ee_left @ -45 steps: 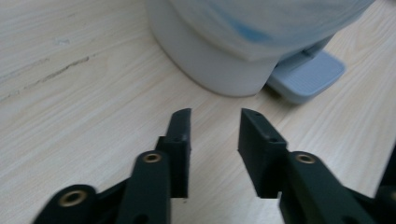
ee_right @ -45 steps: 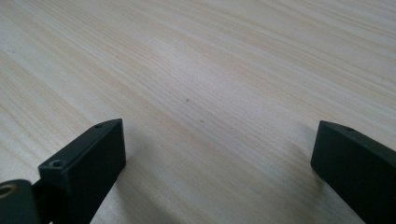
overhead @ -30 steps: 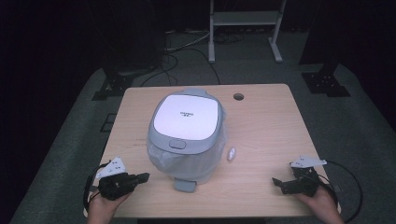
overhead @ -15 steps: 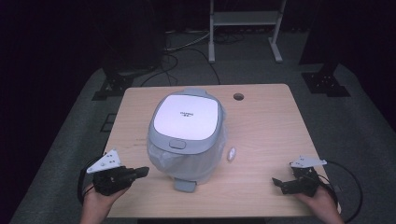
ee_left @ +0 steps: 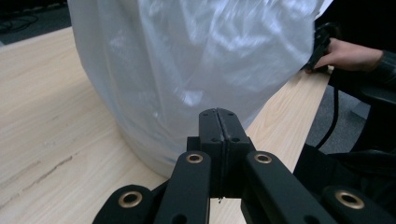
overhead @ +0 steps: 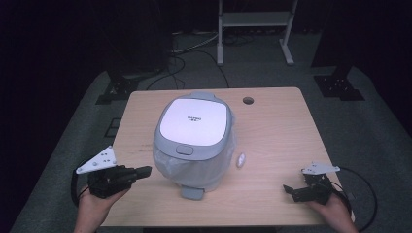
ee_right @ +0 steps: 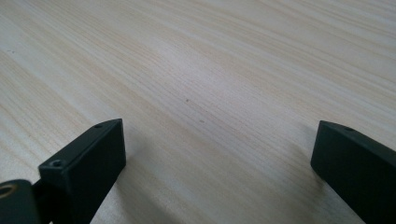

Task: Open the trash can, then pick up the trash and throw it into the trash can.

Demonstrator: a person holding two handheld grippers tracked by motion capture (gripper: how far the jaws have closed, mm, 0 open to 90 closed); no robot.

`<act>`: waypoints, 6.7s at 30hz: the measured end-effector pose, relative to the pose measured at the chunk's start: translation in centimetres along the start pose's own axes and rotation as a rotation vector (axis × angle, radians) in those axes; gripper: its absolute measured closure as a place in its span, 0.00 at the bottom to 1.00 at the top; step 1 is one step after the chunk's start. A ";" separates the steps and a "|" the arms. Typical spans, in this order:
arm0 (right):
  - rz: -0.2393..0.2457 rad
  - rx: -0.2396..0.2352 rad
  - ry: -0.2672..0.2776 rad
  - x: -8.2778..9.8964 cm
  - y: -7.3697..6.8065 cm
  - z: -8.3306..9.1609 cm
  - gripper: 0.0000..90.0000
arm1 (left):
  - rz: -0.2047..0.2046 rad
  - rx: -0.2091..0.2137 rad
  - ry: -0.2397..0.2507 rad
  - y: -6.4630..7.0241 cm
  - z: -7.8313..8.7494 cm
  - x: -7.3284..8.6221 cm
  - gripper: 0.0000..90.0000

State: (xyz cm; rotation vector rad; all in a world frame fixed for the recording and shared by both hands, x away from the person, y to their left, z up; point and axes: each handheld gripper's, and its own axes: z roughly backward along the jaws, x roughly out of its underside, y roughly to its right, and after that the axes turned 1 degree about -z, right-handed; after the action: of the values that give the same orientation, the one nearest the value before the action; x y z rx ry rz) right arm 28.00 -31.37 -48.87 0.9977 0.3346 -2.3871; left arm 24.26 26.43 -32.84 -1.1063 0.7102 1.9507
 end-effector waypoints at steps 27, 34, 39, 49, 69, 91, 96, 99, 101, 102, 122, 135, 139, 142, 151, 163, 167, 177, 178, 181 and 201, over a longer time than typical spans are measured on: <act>0.000 0.000 0.000 0.0 0.0 0.0 0.02 | -0.055 0.055 0.082 1.2 1.2 -5.7 1.00; 0.000 0.000 0.000 0.0 0.0 0.0 0.02 | -0.071 0.073 0.097 1.5 0.7 -6.7 1.00; 0.000 0.000 0.000 0.0 0.0 0.0 0.02 | -0.091 0.087 0.108 1.9 0.1 -7.6 1.00; 0.000 -0.001 0.000 0.0 0.0 0.0 0.02 | -0.120 0.117 0.116 2.5 -1.3 -8.9 1.00; -0.001 -0.001 0.000 0.0 0.0 0.0 0.02 | -0.132 0.145 0.073 2.9 -4.5 -9.4 1.00; 0.000 -0.001 -0.001 0.0 0.0 0.0 0.02 | -0.136 0.096 0.064 3.2 -4.3 -9.4 0.94; -0.001 0.001 0.000 0.0 0.1 0.0 0.02 | -0.120 0.104 0.080 2.7 -3.9 -9.1 0.90; -0.001 0.002 0.000 0.0 0.1 0.0 0.02 | -0.111 0.086 0.092 2.4 -2.9 -8.9 0.89; -0.001 0.002 0.000 0.0 0.1 0.0 0.02 | -0.110 0.074 0.104 2.3 -2.2 -8.9 0.88; -0.001 0.002 0.000 0.0 0.1 0.0 0.02 | -0.110 0.074 0.104 2.3 -2.2 -8.9 0.87; -0.002 0.000 0.000 0.0 0.1 0.0 0.02 | -0.027 -0.030 0.104 1.0 2.0 -5.9 0.47; -0.001 0.000 -0.001 0.0 0.1 0.0 0.02 | -0.033 -0.116 0.081 0.7 2.1 -3.6 0.30; -0.001 0.000 0.000 0.0 0.1 0.0 0.02 | -0.024 -0.141 0.063 0.4 1.4 -2.6 0.21; -0.001 0.000 0.000 0.0 0.1 0.0 0.02 | -0.028 -0.156 0.059 0.2 1.1 -1.9 0.19; -0.002 0.001 -0.001 0.0 0.1 0.0 0.02 | -0.026 -0.183 0.042 -0.2 -0.1 0.0 0.10; -0.002 0.002 -0.001 0.0 0.1 0.0 0.02 | -0.006 -0.201 -0.036 -1.3 -2.4 4.0 0.05; -0.002 0.002 -0.001 0.0 0.1 0.0 0.02 | 0.003 -0.212 -0.057 -1.7 -3.0 5.1 0.03; -0.002 0.002 -0.001 0.0 0.1 0.0 0.02 | 0.005 -0.264 -0.120 -2.8 -4.4 7.5 0.02; -0.002 0.002 -0.001 0.0 0.1 0.0 0.02 | 0.010 -0.262 -0.125 -2.9 -4.5 7.7 0.02; -0.002 0.002 -0.001 0.0 0.1 0.0 0.02 | 0.010 -0.264 -0.135 -3.1 -4.8 8.1 0.02; -0.002 -0.023 -0.014 -0.5 -0.1 0.0 0.07 | 0.007 -0.260 -0.272 -4.0 -7.9 11.7 0.02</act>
State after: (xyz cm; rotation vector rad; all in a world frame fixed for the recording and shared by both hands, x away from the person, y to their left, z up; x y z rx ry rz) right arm 28.20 -31.14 -48.50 0.9700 0.3574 -2.3858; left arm 27.31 26.68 -47.14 -0.9593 0.3210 2.1893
